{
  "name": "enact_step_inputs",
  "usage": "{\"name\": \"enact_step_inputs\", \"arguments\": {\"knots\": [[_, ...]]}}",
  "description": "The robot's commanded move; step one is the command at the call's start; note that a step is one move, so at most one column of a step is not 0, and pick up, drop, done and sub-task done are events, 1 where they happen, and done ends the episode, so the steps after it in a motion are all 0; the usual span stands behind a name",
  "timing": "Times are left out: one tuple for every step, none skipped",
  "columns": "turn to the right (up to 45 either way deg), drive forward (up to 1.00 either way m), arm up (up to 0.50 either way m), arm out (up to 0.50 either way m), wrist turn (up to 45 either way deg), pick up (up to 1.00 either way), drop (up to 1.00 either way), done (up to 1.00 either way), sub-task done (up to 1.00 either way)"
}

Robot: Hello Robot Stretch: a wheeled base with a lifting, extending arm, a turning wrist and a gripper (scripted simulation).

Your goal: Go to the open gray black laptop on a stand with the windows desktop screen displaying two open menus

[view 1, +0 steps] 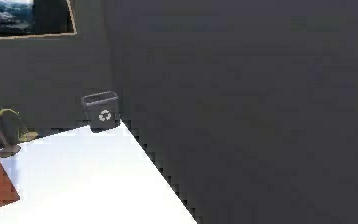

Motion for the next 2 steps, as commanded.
{"name": "enact_step_inputs", "arguments": {"knots": [[-33.0, 0.0, 0.0, 0.0, 0.0, 0.0, 0.0, 0.0, 0.0], [0.0, 0.4, 0.0, 0.0, 0.0, 0.0, 0.0, 0.0, 0.0]]}}
